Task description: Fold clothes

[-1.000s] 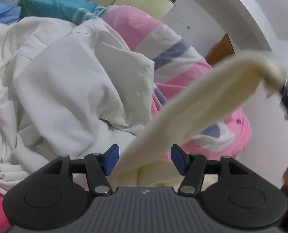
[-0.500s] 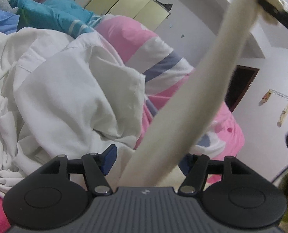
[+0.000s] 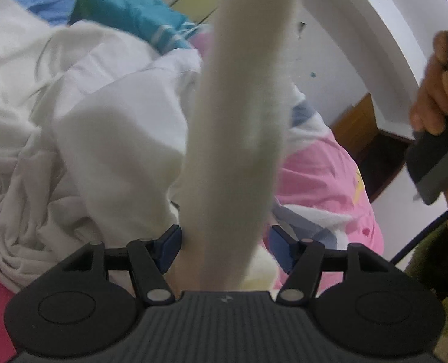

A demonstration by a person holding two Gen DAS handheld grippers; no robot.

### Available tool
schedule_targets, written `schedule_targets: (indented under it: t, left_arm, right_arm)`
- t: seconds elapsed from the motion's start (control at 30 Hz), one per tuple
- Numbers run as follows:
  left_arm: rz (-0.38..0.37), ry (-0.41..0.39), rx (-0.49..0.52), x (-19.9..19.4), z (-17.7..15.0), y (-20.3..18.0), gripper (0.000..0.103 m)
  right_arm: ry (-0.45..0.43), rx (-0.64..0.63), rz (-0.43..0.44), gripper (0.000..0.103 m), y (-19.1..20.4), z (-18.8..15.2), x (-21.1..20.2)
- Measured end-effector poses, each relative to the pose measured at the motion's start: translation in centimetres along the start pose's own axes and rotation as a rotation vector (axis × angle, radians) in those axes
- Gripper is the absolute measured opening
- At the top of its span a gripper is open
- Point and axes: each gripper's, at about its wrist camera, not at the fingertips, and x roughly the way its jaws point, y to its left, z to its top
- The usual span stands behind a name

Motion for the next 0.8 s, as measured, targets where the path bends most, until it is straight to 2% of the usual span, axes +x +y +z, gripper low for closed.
schedule_targets:
  t: [0.13, 0.27, 0.4, 0.43, 0.47, 0.5, 0.57, 0.7, 0.8]
  left_arm:
    - [0.057, -0.007, -0.08, 0.1, 0.4, 1.3, 0.063]
    - [0.115, -0.029, -0.164, -0.1, 0.5, 2.6, 0.062]
    - [0.135, -0.018, -0.247, -0.3, 0.7, 3.9, 0.06]
    - [0.142, -0.014, -0.264, -0.2, 0.7, 4.2, 0.058]
    - [0.146, -0.009, -0.278, -0.2, 0.7, 4.5, 0.057]
    - [0.151, -0.004, -0.291, -0.1, 0.7, 4.7, 0.057]
    - [0.165, 0.001, -0.314, -0.1, 0.7, 5.1, 0.057]
    - [0.181, -0.005, -0.348, -0.3, 0.7, 5.5, 0.057]
    - [0.197, -0.016, -0.37, -0.6, 0.6, 5.8, 0.057]
  right_arm:
    - [0.047, 0.006, 0.097, 0.005, 1.5, -0.3, 3.4]
    - [0.141, 0.033, 0.204, 0.005, 3.3, -1.7, 7.3]
    - [0.255, 0.064, 0.333, 0.008, 5.6, -3.3, 10.8]
    - [0.271, 0.066, 0.355, 0.011, 6.4, -3.6, 11.5]
    - [0.286, 0.068, 0.376, 0.021, 7.2, -3.8, 12.2]
    - [0.307, 0.059, 0.386, 0.035, 7.8, -4.0, 12.7]
    - [0.339, 0.041, 0.389, 0.053, 8.9, -4.5, 13.2]
    - [0.381, 0.055, 0.354, 0.066, 9.0, -5.3, 13.4]
    - [0.399, 0.152, 0.302, 0.068, 7.0, -6.0, 12.6]
